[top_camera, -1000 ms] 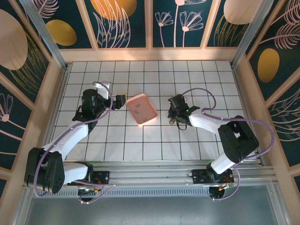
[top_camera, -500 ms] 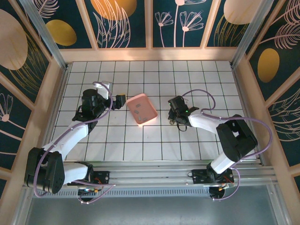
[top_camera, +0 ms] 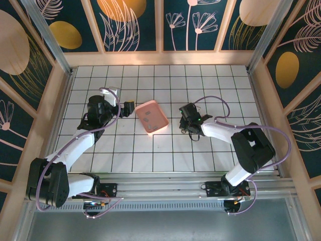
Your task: Load the staples into the stapler
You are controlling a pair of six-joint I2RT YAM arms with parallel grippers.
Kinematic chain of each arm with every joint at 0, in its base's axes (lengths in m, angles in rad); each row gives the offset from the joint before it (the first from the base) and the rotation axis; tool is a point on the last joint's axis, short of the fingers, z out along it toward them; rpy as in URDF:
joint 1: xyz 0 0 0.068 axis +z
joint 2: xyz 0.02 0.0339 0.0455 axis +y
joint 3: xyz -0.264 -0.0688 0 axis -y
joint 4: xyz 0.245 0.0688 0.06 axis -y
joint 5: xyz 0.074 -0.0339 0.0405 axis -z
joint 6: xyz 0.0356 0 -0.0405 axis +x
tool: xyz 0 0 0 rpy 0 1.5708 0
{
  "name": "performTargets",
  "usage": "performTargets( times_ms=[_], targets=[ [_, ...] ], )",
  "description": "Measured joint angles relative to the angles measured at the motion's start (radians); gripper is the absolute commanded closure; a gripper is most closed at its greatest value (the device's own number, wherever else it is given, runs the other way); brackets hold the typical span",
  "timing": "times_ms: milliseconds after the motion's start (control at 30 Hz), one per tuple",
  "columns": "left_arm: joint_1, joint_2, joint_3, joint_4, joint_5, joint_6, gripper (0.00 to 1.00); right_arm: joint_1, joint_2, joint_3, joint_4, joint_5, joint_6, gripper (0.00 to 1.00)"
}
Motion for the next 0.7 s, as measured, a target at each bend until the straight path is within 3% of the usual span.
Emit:
performTargets(
  times_ms=[700],
  targets=[
    [0.000, 0.000, 0.000, 0.000, 0.000, 0.000, 0.04, 0.010, 0.000, 0.000, -0.015, 0.022, 0.011, 0.84]
  ],
)
